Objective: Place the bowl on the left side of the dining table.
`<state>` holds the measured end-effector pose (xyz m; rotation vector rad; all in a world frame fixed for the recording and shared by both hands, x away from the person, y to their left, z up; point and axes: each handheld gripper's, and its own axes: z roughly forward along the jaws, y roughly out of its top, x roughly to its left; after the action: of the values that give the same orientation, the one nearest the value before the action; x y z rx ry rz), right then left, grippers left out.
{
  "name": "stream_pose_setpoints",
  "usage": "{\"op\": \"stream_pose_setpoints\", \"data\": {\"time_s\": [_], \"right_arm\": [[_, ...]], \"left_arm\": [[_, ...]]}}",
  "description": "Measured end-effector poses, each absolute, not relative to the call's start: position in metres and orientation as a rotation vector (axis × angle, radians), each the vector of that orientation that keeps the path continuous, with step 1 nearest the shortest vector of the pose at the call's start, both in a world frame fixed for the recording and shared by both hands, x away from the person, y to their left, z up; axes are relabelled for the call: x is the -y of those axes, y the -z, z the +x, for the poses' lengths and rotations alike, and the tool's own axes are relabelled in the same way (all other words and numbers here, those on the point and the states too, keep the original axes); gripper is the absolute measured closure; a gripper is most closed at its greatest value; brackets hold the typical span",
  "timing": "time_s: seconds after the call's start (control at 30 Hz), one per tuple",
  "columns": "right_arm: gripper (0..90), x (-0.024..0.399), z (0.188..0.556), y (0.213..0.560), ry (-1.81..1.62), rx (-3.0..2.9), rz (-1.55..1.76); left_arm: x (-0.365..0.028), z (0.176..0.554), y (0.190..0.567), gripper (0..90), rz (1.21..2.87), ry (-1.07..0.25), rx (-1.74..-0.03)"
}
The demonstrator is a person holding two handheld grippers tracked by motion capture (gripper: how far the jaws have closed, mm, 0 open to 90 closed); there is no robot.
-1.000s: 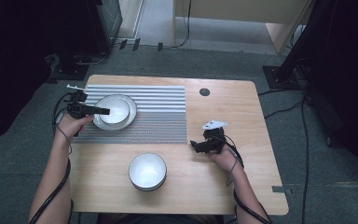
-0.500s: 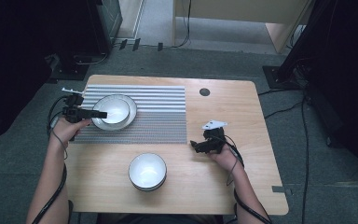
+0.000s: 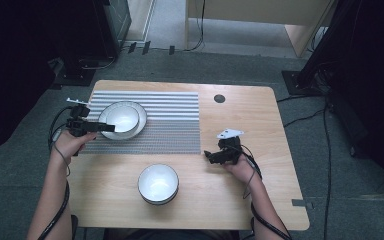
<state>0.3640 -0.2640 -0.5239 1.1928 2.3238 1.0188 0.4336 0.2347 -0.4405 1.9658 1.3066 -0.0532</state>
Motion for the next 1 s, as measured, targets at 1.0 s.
{"op": "stream_pose_setpoints", "data": {"time_s": [1.0], "right_arm": [[6.2,0.264,0.364,0.524,-1.017,-2.325,1.193]], "left_arm": [[-0.189,0.416,0.428,35.5,2.052,0.054,-1.146]]}}
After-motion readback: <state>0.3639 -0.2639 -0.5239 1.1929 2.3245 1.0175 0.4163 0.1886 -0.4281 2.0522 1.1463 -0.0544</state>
